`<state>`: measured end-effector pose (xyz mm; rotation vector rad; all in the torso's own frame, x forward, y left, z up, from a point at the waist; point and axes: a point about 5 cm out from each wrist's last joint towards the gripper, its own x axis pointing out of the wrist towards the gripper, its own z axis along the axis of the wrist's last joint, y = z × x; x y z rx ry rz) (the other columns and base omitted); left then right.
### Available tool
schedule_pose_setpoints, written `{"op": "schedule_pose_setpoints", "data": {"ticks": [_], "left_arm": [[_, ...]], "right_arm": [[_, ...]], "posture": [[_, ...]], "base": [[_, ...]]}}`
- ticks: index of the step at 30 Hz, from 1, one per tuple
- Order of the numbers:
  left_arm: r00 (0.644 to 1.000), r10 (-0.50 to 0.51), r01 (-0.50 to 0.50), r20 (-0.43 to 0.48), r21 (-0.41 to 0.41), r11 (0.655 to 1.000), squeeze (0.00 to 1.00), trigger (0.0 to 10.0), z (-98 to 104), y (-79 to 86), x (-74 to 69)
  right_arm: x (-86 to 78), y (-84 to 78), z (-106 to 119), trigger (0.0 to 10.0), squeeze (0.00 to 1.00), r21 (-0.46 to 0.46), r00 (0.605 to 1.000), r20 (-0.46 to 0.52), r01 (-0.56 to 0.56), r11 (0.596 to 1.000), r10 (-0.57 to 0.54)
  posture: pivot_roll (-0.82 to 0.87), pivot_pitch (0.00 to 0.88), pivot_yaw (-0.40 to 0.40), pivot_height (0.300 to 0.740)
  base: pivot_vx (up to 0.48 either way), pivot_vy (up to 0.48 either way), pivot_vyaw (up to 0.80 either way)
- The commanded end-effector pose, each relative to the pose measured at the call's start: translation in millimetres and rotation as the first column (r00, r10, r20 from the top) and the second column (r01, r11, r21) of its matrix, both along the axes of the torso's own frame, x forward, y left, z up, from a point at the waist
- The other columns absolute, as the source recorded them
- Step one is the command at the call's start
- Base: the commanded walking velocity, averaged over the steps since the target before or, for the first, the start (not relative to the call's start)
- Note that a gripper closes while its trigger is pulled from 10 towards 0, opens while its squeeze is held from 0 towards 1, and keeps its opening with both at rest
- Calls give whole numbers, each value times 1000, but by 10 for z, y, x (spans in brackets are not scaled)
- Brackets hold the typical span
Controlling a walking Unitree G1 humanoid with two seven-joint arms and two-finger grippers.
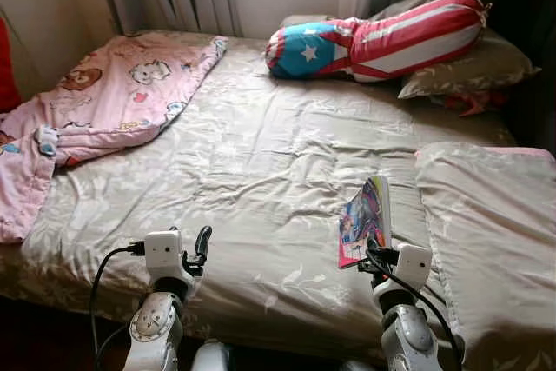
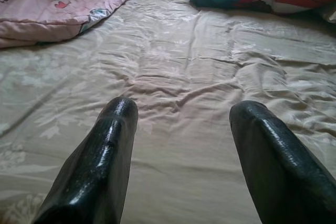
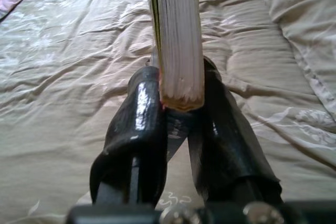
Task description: Clean up the room
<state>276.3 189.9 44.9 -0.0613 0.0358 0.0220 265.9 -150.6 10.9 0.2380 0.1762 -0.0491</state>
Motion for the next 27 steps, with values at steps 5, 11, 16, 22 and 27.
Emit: {"op": "schedule_pose_setpoints", "data": {"ticks": [5, 11, 16, 22, 27], "left_arm": [[1000, -18, 18, 12, 3, 1000, 0, 10000, 43, -22, 30], [1000, -27, 27, 8, 12, 1000, 0, 10000, 38, -33, 33], [1000, -28, 28, 10, 17, 999, 0, 10000, 43, -31, 35], [1000, -28, 28, 11, 25, 999, 0, 10000, 50, -20, 37], [1000, -30, 30, 6, 29, 999, 0, 10000, 46, -22, 38]], "right_arm": [[58, 33, 39, 10000, 0, 12, 999, 27, -23, 1000, 22], [60, 44, 14, 10000, 0, 18, 999, 15, -33, 999, 33], [63, 69, 2, 10000, 0, 24, 998, 14, -63, 998, 63], [66, 85, -17, 10000, 0, 31, 997, 6, -80, 996, 80], [83, 90, -26, 10000, 0, 50, 996, -1, -88, 995, 88]], "posture": [[-58, 29, -21, 655], [-57, 25, -21, 655], [-59, 27, -19, 655], [-58, 27, -19, 655], [-54, 31, -18, 655]], "base": [[50, 0, 0], [301, 0, 0], [347, 0, 0], [293, 0, 0], [0, 0, 0]]}}
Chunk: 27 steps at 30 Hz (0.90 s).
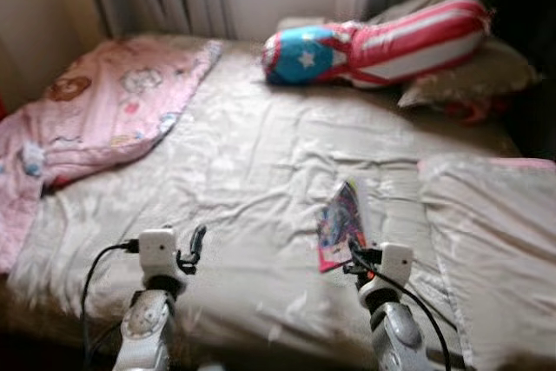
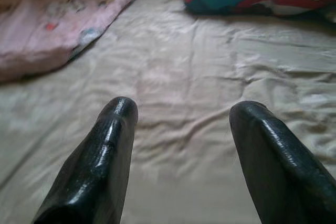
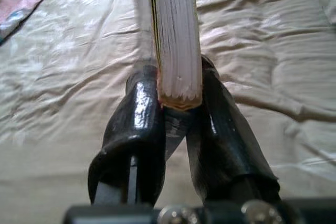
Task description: Clean up the room
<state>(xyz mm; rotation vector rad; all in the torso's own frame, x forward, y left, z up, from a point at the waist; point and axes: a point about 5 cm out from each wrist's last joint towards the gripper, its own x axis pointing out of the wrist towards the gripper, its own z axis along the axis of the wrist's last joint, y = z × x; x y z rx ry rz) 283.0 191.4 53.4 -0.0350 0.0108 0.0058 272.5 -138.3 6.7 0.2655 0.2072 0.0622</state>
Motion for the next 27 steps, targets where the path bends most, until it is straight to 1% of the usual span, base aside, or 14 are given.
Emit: {"op": "schedule_pose_setpoints", "data": {"ticks": [1, 5, 7, 11, 13, 15, 16, 17, 18, 20, 22, 23, 25, 27], "left_arm": [[1000, -13, 13, -20, 3, 1000, 0, 10000, -41, -36, -28], [1000, -15, 15, -22, 4, 1000, 0, 10000, -40, -37, -26], [1000, -15, 15, -22, 4, 1000, 0, 10000, -37, -35, -25], [1000, -17, 17, -22, 5, 1000, 0, 10000, -31, -32, -28], [1000, -18, 18, -23, 7, 1000, 0, 10000, -28, -24, -33], [999, -21, 21, -27, 13, 1000, 0, 10000, -35, -11, -51], [999, -21, 21, -27, 13, 1000, 0, 10000, -35, -11, -51], [999, -23, 24, -31, 18, 1000, 0, 10000, -40, -3, -65], [999, -25, 26, -32, 19, 999, 0, 10000, -41, 3, -75], [999, -26, 27, -32, 21, 999, 0, 10000, -41, 10, -82], [999, -32, 33, -39, 30, 999, 0, 10000, -41, 32, -108], [998, -35, 36, -42, 34, 999, 0, 10000, -44, 34, -114], [998, -36, 38, -44, 36, 999, 0, 10000, -43, 40, -121], [998, -44, 46, -52, 40, 998, 0, 10000, -47, 44, -136]], "right_arm": [[25, -36, 18, 10000, 0, 15, 1000, 12, 20, 1000, -21], [69, -54, 27, 10000, 0, 51, 1000, 3, 17, 999, -18], [103, -60, 19, 10000, 0, 112, 1000, -22, 7, 994, -5], [123, -62, -9, 10000, 0, 144, 998, -57, -14, 990, 22], [149, -81, -9, 10000, 0, 209, 998, -68, 5, 978, 10], [177, -72, 8, 10000, 0, 338, 998, -62, 6, 941, 16], [177, -72, 8, 10000, 0, 338, 998, -62, 6, 941, 16], [188, -89, 14, 10000, 0, 412, 998, -60, 14, 911, 11], [192, -114, 11, 10000, 0, 447, 998, -63, 27, 894, 2], [185, -184, -14, 10000, 0, 440, 996, -88, 69, 895, -34], [127, -386, -108, 10000, 0, 427, 975, -175, 200, 882, -137], [96, -445, -144, 10000, 0, 424, 966, -204, 235, 875, -160], [77, -471, -165, 10000, 0, 426, 961, -220, 251, 869, -169], [25, -516, -221, 10000, 0, 459, 949, -259, 287, 841, -182]], "posture": [[-56, 33, -16, 655], [-57, 35, -15, 655], [-56, 40, -15, 655], [-48, 48, -11, 655], [-47, 54, -7, 655], [-39, 62, 1, 655], [-39, 62, 1, 655], [-37, 65, 4, 655], [-36, 67, 6, 655], [-33, 72, 10, 655], [-22, 87, 21, 655], [-19, 89, 25, 655], [-18, 90, 26, 655], [-12, 93, 36, 655]], "base": [[0, 0, 0], [0, 0, 0], [0, 0, 0], [0, 0, 0], [0, 0, 0], [0, 0, 0], [0, 0, 0], [0, 0, 0], [0, 0, 0], [0, 0, 0], [0, 0, 0], [0, 0, 0], [0, 0, 0], [0, 0, 0]]}}
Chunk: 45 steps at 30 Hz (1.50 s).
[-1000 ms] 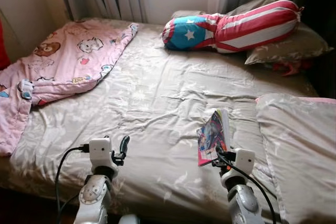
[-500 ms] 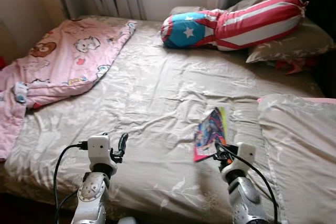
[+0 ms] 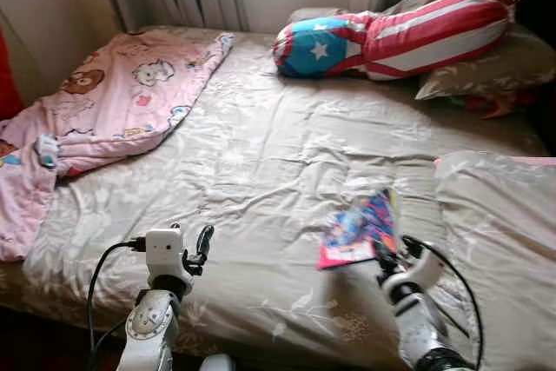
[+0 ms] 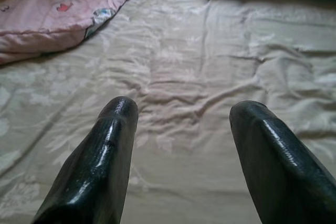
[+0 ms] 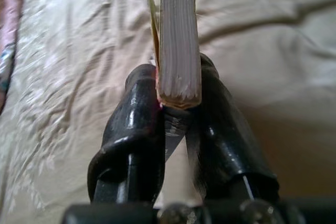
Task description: Clean up the room
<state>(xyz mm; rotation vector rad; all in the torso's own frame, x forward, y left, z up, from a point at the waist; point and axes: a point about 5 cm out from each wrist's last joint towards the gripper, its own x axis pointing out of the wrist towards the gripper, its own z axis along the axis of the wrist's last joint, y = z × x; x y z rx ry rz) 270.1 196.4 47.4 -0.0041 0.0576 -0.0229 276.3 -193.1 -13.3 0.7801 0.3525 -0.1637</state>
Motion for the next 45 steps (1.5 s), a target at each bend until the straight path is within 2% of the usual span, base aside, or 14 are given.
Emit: {"op": "schedule_pose_setpoints", "data": {"ticks": [1, 3, 6, 9, 11, 18, 20, 23, 34, 35, 37, 39, 45], "left_arm": [[1000, -21, 21, -7, 14, 1000, 0, 10000, 14, -7, -11], [1000, -30, 30, -8, 23, 999, 0, 10000, 23, 2, -20], [999, -43, 44, -9, 39, 998, 0, 10000, 43, 17, -30], [999, -46, 47, -10, 45, 998, 0, 10000, 58, 32, -27], [999, -49, 49, -11, 49, 998, 0, 10000, 66, 39, -24], [998, -59, 60, -16, 54, 997, 0, 10000, 75, 30, -25], [998, -65, 66, -21, 55, 996, 0, 10000, 73, 23, -32], [997, -68, 69, -26, 55, 996, 0, 10000, 70, 22, -36], [998, -63, 65, -31, 57, 996, 0, 10000, 73, 32, -36], [997, -64, 65, -31, 56, 996, 0, 10000, 73, 30, -36], [997, -65, 66, -31, 56, 996, 0, 10000, 73, 27, -35], [997, -64, 66, -31, 55, 996, 0, 10000, 74, 28, -33], [998, -63, 64, -28, 57, 996, 0, 10000, 78, 29, -36]], "right_arm": [[-36, 16, -47, 10000, 0, 57, 1000, -27, 15, 998, -14], [-70, 18, -89, 10000, 0, 101, 998, -57, 27, 995, -21], [-75, 56, -100, 10000, 0, 138, 999, -51, 4, 990, 3], [-80, 174, -84, 10000, 0, 178, 994, 25, -111, 978, 108], [-99, 192, -99, 10000, 0, 198, 993, 28, -115, 974, 112], [-188, 236, -161, 10000, 0, 211, 992, 30, -129, 969, 126], [-241, 241, -207, 10000, 0, 201, 992, 5, -122, 972, 123], [-291, 217, -252, 10000, 0, 185, 994, -32, -101, 978, 108], [-265, 119, -244, 10000, 0, 127, 996, -77, -39, 991, 49], [-266, 107, -244, 10000, 51, 126, 996, -79, -35, 991, 45], [-267, 95, -243, 10000, 75, 121, 996, -78, -34, 992, 44], [-274, 55, -245, 10000, 43, 118, 996, -84, -12, 993, 22], [-321, -39, -263, 10000, 51, 116, 996, -88, 37, 993, -27]], "posture": [[-4, 96, 43, 655], [5, 97, 50, 655], [14, 97, 60, 655], [17, 99, 66, 655], [19, 102, 71, 655], [19, 108, 82, 655], [19, 111, 85, 655], [23, 111, 87, 655], [25, 109, 89, 655], [25, 109, 89, 655], [24, 110, 90, 655], [24, 110, 90, 655], [24, 109, 91, 655]], "base": [[0, 0, 0], [0, 0, 0], [0, 0, 0], [0, 0, 0], [0, 0, 0], [0, 0, 0], [0, 0, 0], [0, 0, 0], [0, 0, 0], [0, 0, 0], [0, 0, 0], [0, 0, 0], [0, 0, 0]]}}
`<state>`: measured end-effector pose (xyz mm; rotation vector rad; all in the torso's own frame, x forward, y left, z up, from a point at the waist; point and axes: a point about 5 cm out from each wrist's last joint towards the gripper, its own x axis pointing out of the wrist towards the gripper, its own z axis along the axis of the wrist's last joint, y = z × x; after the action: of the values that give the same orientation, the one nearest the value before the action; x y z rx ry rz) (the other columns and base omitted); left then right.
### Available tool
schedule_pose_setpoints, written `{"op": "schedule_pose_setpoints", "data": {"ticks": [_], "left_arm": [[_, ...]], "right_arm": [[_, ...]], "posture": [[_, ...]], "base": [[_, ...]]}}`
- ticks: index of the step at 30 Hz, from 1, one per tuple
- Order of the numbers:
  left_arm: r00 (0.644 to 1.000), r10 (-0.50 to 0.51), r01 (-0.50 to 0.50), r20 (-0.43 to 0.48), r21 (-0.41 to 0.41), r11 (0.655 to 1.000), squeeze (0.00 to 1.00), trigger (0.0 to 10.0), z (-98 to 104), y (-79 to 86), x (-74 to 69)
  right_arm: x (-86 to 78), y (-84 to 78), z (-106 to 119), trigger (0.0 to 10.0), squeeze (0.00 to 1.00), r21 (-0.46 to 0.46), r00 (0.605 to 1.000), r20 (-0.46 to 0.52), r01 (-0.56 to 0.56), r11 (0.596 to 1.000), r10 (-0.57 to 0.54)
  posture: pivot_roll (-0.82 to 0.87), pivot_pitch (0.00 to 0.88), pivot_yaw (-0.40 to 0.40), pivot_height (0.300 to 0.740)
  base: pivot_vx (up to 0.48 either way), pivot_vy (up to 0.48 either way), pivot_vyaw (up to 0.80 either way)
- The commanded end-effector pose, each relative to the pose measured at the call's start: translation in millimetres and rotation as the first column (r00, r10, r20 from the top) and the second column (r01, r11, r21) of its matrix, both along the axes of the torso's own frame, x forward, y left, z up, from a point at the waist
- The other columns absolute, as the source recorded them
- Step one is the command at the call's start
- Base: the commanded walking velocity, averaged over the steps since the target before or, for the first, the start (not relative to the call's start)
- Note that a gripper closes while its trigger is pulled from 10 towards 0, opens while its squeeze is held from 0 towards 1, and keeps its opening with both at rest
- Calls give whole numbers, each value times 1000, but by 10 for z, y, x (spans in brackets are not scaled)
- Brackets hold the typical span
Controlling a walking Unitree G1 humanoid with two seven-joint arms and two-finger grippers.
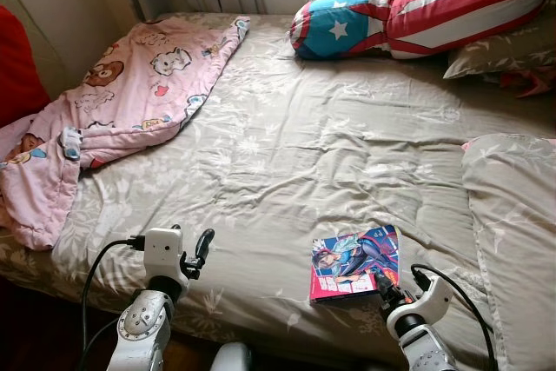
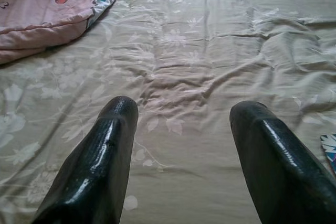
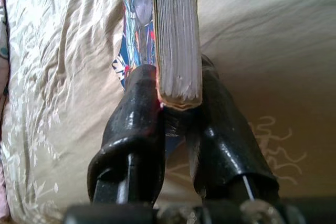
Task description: Clean up the room
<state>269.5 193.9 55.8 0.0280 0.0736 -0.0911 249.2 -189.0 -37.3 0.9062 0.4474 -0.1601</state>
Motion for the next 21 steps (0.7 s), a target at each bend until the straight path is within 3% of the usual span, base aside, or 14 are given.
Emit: {"op": "schedule_pose_setpoints", "data": {"ticks": [1, 13, 14, 15, 16, 21], "left_arm": [[1000, 5, -5, -9, 28, 1000, 0, 10000, -5, 52, -29], [1000, 2, -1, -13, 28, 1000, 0, 10000, -4, 48, -26], [1000, 2, -1, -14, 28, 1000, 0, 10000, -5, 48, -25], [1000, 1, -1, -14, 27, 1000, 0, 10000, -5, 47, -25], [1000, 1, 0, -14, 27, 1000, 0, 10000, -6, 46, -25], [1000, 2, -2, -13, 26, 1000, 0, 10000, -5, 48, -23]], "right_arm": [[-50, -99, -17, 10000, 51, -11, 998, 1, 60, 998, -60], [-100, -202, -28, 10000, 63, -4, 995, 6, 104, 995, -104], [-100, -205, -28, 10000, 180, -9, 995, 7, 102, 995, -102], [-99, -206, -26, 10000, 694, -11, 995, 8, 101, 995, -101], [-97, -208, -24, 10000, 745, -12, 995, 9, 103, 995, -103], [-85, -214, -14, 10000, 745, -10, 994, 15, 109, 994, -108]], "posture": [[24, 109, 91, 655], [22, 109, 93, 655], [22, 109, 93, 655], [22, 109, 93, 655], [22, 109, 93, 655], [22, 109, 93, 655]], "base": [[0, 0, 0], [0, 0, 0], [0, 0, 0], [0, 0, 0], [0, 0, 0], [0, 0, 0]]}}
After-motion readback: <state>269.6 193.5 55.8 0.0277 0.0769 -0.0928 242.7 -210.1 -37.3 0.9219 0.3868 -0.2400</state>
